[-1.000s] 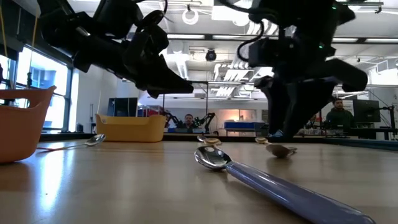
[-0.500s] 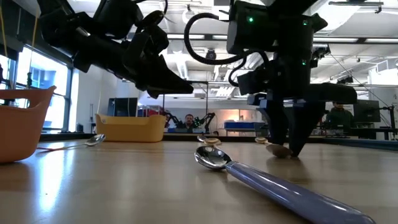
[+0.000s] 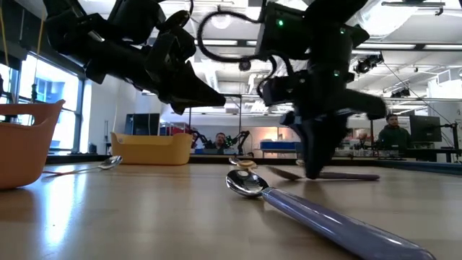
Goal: Sort silverware by color (type)
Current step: Put the purple spoon into the yellow bin
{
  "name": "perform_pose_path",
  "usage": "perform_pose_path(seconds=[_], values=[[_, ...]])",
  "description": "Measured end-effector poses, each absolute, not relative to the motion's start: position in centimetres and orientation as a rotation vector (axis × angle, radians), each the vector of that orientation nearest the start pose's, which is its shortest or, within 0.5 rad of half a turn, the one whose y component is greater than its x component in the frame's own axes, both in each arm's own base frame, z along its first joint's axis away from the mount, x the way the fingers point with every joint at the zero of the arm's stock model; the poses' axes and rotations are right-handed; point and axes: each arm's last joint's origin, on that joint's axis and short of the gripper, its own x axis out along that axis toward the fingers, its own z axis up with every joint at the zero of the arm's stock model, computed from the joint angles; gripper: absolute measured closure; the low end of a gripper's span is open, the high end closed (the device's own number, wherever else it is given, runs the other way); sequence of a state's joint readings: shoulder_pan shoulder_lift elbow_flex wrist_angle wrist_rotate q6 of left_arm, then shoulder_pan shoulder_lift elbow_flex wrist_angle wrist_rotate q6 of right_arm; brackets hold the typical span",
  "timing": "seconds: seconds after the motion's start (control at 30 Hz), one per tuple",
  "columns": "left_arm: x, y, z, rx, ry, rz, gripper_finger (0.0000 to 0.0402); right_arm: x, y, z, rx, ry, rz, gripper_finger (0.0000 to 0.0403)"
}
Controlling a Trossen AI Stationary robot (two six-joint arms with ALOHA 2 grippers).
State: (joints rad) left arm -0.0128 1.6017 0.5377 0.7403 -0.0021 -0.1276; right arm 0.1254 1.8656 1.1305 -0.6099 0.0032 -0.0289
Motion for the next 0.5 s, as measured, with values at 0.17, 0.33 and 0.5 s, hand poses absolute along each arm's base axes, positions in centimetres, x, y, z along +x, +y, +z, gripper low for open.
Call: perform_pose_path(seconds=[0.17, 0.33, 0.5], values=[[28.9, -0.4, 16.0, -0.120, 0.305, 0.009, 0.0401, 34.5, 4.4, 14.5, -0.126, 1.254, 0.051, 0.0398], [28.3, -0.3, 17.0, -0.076, 0.305, 0.014, 0.0401, 35.1, 4.2, 14.8, -0.147, 1.184, 0.004, 0.0400], [27.2, -0.2, 18.4, -0.047, 0.341, 0.071, 0.0401, 35.1, 4.1, 15.5, -0.153, 1.140, -0.040, 0.0401]])
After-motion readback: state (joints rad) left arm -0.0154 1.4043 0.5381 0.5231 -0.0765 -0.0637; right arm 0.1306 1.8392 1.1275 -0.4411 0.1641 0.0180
